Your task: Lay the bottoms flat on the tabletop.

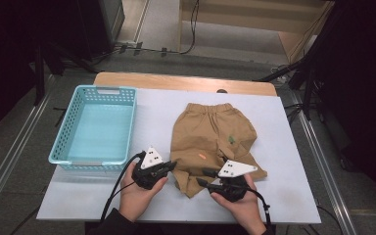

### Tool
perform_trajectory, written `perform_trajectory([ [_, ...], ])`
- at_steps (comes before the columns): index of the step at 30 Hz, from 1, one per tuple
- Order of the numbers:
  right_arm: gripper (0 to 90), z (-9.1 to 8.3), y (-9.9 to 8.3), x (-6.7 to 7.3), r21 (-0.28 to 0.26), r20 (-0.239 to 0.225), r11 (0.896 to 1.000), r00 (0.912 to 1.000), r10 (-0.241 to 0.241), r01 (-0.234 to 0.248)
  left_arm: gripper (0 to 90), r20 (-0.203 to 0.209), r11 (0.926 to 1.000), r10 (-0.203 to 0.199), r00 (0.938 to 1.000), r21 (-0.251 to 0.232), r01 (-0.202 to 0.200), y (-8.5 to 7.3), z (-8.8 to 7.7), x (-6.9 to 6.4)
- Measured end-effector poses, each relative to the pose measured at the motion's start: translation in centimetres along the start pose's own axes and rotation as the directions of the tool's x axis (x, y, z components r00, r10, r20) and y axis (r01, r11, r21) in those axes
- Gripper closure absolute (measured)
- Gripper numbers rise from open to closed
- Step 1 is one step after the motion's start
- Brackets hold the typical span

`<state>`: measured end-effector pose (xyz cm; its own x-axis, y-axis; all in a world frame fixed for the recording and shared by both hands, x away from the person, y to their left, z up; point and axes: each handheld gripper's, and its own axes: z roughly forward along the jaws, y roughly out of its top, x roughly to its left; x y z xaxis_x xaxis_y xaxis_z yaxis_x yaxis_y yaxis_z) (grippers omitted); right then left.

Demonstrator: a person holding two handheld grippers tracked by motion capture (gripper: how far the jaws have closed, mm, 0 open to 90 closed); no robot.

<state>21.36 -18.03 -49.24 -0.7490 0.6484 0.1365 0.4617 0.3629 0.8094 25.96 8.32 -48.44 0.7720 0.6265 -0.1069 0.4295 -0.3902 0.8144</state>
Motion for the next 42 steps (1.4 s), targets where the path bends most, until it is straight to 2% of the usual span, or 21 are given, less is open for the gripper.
perform_trajectory([
  [5, 47.0, 1.8, -0.3, 1.3, 0.066, -0.019, 0.998, 0.9997, -0.018, 0.019, 88.6, 0.004, 1.0, -0.006, 1.0, -0.003, 0.006, 0.0, 0.0, 0.1],
  [11, 40.7, 3.0, -0.7, 1.8, 0.124, -0.02, 0.992, 0.9992, -0.034, 0.037, 88.6, 0.005, 1.0, -0.008, 1.0, -0.004, 0.008, 0.0, -0.1, 0.2],
  [15, 38.7, 3.6, -0.9, 2.4, 0.16, -0.003, 0.984, 0.9967, -0.081, 0.08, 88.6, 0.006, 0.9999, -0.01, 0.9999, -0.006, 0.01, 0.0, -0.1, 0.3],
  [17, 38.7, 3.8, -0.9, 2.9, 0.172, 0.026, 0.979, 0.9926, -0.118, 0.112, 88.6, 0.005, 0.9999, -0.011, 0.9999, -0.008, 0.011, 0.0, -0.1, 0.3],
  [20, 45.1, 3.9, -0.9, 3.1, 0.174, 0.038, 0.977, 0.991, -0.129, 0.12, 88.6, 0.005, 0.9999, -0.012, 0.9999, -0.004, 0.012, -0.1, -0.1, 0.3],
  [28, 78.9, 3.4, -1.0, 2.4, 0.174, 0.053, 0.98, 0.9927, -0.108, 0.098, 88.6, 0.007, 0.9998, -0.02, 0.9998, -0.006, 0.02, -0.1, -0.2, 0.4],
  [29, 80.8, 3.3, -1.0, 2.2, 0.174, 0.052, 0.98, 0.9935, -0.102, 0.091, 88.6, 0.007, 0.9998, -0.019, 0.9998, -0.005, 0.019, -0.1, -0.2, 0.4],
  [33, 82.2, 2.8, -1.1, 1.5, 0.182, 0.019, 0.98, 0.9958, -0.089, 0.085, 88.6, 0.008, 0.9998, -0.019, 0.9998, -0.005, 0.019, -0.2, -0.3, 0.4],
  [37, 82.2, 1.9, -1.5, 0.9, 0.187, 0.01, 0.98, 0.997, -0.076, 0.073, 88.6, 0.017, 0.9998, -0.02, 0.9997, 0.001, 0.02, -0.5, -0.3, 0.3],
  [42, 82.1, 0.2, -2.0, 0.4, 0.157, -0.01, 0.985, 0.9976, -0.069, 0.069, 88.6, 0.032, 0.9998, -0.009, 0.9994, 0.016, 0.008, -0.8, -0.5, -0.1],
])
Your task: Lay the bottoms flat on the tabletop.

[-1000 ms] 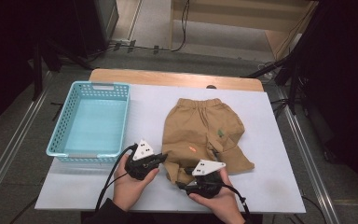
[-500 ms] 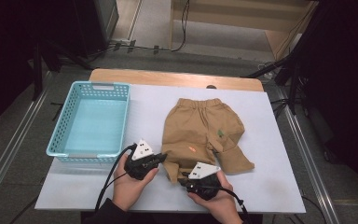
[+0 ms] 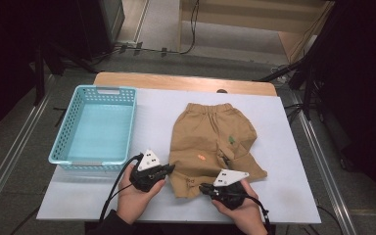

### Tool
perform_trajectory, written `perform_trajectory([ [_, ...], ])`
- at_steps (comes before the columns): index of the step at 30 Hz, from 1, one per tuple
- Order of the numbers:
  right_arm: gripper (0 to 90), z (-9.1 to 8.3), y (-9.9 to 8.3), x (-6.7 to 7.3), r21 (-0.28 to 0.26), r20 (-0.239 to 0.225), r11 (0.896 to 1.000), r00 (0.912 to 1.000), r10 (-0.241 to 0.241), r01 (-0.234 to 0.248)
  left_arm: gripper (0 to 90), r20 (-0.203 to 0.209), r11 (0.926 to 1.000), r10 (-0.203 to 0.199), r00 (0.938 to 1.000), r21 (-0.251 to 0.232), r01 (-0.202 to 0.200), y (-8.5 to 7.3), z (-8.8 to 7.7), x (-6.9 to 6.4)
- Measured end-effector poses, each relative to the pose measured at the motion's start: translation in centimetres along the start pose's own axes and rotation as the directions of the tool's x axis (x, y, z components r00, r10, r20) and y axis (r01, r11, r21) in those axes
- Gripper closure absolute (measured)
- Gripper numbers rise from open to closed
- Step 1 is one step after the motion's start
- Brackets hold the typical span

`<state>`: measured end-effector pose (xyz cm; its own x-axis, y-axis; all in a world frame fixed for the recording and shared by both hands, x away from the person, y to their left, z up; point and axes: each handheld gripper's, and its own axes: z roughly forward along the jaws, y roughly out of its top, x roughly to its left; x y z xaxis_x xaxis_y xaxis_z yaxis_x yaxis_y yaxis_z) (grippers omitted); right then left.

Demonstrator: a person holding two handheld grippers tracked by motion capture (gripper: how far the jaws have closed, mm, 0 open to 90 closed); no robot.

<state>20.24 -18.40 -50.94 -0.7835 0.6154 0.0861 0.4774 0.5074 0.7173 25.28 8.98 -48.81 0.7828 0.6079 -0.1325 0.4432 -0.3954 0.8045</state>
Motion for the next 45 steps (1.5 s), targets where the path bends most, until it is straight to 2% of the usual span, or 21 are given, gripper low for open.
perform_trajectory([
  [2, 82.1, -0.8, -0.4, 0.1, -0.032, -0.015, 0.999, 0.9998, -0.015, 0.015, 88.6, 0.005, 1.0, 0.005, 1.0, 0.007, -0.005, -0.2, -0.1, -0.2],
  [7, 82.0, -2.5, -1.6, 0.5, -0.064, -0.025, 0.998, 0.9995, -0.022, 0.02, 88.5, 0.038, 0.9996, 0.017, 0.9992, 0.024, -0.018, -0.6, -0.2, -0.9],
  [14, 81.9, -3.5, -3.1, 1.5, -0.06, -0.039, 0.997, 0.9983, -0.042, 0.04, 88.3, 0.064, 0.9968, 0.037, 0.9973, 0.069, -0.041, -1.3, -0.2, -2.1],
  [30, 81.7, -2.0, -2.3, 4.2, -0.064, -0.083, 0.992, 0.9906, -0.109, 0.104, 88.1, 0.039, 0.9949, -0.002, 0.9992, 0.101, -0.002, -2.6, -1.4, -0.9],
  [36, 81.7, -1.5, -2.0, 4.7, -0.06, -0.096, 0.991, 0.9871, -0.128, 0.123, 88.2, 0.031, 0.9941, -0.012, 0.9994, 0.108, 0.009, -2.9, -1.6, -0.6],
  [45, 81.7, -1.0, -1.8, 5.1, -0.057, -0.11, 0.989, 0.9836, -0.143, 0.137, 88.2, 0.017, 0.9927, -0.007, 0.9998, 0.12, 0.005, -3.2, -1.6, -0.4],
])
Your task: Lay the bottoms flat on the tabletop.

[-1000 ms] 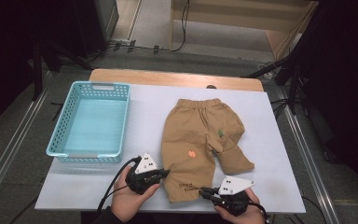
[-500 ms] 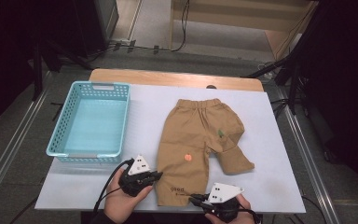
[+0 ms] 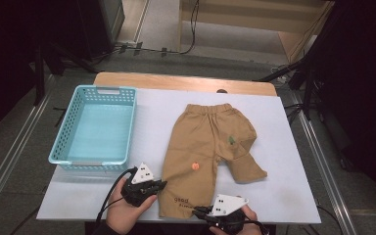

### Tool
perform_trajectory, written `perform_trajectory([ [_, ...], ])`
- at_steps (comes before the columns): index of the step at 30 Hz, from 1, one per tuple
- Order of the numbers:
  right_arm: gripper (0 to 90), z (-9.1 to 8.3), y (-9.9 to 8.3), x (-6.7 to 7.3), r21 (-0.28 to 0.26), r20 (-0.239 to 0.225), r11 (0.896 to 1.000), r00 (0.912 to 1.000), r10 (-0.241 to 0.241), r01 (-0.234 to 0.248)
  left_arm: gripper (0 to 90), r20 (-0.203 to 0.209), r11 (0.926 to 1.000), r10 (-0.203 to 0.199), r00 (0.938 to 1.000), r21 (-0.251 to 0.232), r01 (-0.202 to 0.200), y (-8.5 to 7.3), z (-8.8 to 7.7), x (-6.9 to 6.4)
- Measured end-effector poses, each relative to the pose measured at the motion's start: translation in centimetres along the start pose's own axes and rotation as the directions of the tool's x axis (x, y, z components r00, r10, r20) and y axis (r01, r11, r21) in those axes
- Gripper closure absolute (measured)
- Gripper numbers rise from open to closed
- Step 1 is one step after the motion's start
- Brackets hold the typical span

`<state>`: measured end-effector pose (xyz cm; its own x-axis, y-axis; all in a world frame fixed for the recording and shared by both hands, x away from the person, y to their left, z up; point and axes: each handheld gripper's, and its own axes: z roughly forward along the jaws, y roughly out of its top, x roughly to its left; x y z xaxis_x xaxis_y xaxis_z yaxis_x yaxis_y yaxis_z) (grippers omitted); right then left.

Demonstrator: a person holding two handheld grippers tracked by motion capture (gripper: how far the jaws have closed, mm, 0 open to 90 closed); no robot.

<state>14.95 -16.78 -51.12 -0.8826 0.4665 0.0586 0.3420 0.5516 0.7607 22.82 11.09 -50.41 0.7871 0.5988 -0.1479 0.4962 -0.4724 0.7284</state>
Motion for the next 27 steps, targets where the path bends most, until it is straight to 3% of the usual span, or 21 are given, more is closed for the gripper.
perform_trajectory([
  [4, 80.0, 0.1, 0.0, -0.1, 0.005, -0.015, 1.0, 0.9999, 0.003, -0.003, 88.1, -0.002, 1.0, -0.002, 1.0, 0.008, 0.002, -0.2, 0.1, 0.0],
  [6, 73.0, 0.0, 0.0, -0.1, 0.003, -0.031, 1.0, 0.9995, -0.008, 0.008, 84.2, -0.015, 1.0, -0.001, 0.9999, -0.001, 0.001, -0.2, 0.0, 0.0],
  [9, 55.9, -0.4, 0.0, -0.2, -0.021, -0.017, 1.0, 0.9998, -0.01, 0.01, 70.3, -0.011, 0.9988, 0.0, 0.9999, -0.049, 0.0, -0.1, -0.5, -0.1],
  [11, 46.2, -1.0, 0.0, -0.4, -0.047, 0.021, 0.999, 0.9998, 0.0, 0.001, 62.2, -0.009, 0.996, -0.001, 1.0, -0.089, 0.0, 0.0, -0.9, -0.1],
  [14, 37.8, -2.0, 0.0, -1.0, -0.091, 0.065, 0.996, 0.9973, 0.032, -0.026, 54.6, -0.009, 0.9916, -0.001, 1.0, -0.129, 0.0, 0.0, -1.2, -0.3],
  [19, 30.3, -4.2, -0.3, -2.5, -0.161, 0.141, 0.984, 0.9846, 0.104, -0.081, 44.3, 0.004, 0.9848, 0.005, 1.0, -0.174, -0.005, 0.1, -1.5, -0.5],
  [24, 25.4, -5.9, -0.9, -3.8, -0.212, 0.16, 0.97, 0.9748, 0.155, -0.12, 39.1, 0.021, 0.9804, 0.007, 0.9998, -0.197, -0.002, 0.2, -1.7, -0.5],
  [27, 23.4, -6.7, -1.2, -4.4, -0.227, 0.2, 0.965, 0.9634, 0.179, -0.132, 36.5, 0.028, 0.979, 0.007, 0.9996, -0.204, -0.001, 0.2, -1.6, -0.6],
])
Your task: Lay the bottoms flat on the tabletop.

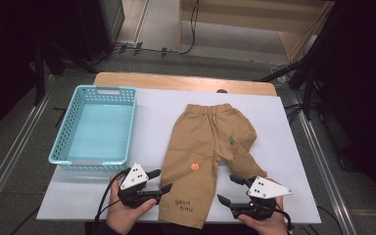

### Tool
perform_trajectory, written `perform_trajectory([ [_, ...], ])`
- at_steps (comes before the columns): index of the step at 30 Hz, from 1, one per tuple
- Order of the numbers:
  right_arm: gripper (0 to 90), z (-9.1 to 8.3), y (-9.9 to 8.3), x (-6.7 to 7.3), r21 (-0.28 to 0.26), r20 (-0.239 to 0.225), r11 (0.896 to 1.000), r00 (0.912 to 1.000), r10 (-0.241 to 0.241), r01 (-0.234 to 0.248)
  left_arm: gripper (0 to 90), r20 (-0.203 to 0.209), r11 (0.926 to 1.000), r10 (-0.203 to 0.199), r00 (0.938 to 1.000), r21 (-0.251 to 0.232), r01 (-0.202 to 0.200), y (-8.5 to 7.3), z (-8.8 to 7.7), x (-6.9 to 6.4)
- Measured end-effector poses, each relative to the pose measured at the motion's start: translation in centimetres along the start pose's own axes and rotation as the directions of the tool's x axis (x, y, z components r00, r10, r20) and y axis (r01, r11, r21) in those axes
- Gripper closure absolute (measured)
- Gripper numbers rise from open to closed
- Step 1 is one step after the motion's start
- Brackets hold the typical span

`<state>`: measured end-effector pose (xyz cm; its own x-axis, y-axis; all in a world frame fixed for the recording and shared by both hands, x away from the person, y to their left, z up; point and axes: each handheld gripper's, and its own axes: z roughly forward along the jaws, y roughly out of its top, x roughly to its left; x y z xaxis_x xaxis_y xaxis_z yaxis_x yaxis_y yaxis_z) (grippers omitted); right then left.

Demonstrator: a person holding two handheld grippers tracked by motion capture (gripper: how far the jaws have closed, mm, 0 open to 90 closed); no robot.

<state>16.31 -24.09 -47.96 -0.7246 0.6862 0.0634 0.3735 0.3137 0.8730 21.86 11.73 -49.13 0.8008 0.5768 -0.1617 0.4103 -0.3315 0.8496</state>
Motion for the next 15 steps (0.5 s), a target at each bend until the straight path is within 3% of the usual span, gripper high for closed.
perform_trajectory([
  [6, 21.0, -1.3, -0.4, -2.2, -0.032, 0.077, 0.998, 0.9952, 0.061, -0.058, 26.1, 0.007, 0.9995, -0.003, 1.0, -0.03, 0.003, 0.2, -0.2, -0.1],
  [10, 14.0, -2.0, -0.7, -3.5, -0.046, 0.131, 0.995, 0.9866, 0.097, -0.092, 14.7, 0.002, 0.9994, -0.005, 1.0, -0.034, 0.005, 0.3, -0.2, -0.2],
  [12, 12.0, -2.3, -0.9, -4.1, -0.049, 0.159, 0.993, 0.9811, 0.11, -0.103, 12.5, 0.018, 0.9993, -0.002, 0.9998, -0.037, 0.002, 0.3, -0.2, -0.3],
  [15, 0.4, -2.5, -1.2, -4.9, -0.044, 0.176, 0.991, 0.9754, 0.133, -0.127, 7.5, 0.02, 0.9991, 0.002, 0.9998, -0.043, -0.001, 0.4, -0.2, -0.5],
])
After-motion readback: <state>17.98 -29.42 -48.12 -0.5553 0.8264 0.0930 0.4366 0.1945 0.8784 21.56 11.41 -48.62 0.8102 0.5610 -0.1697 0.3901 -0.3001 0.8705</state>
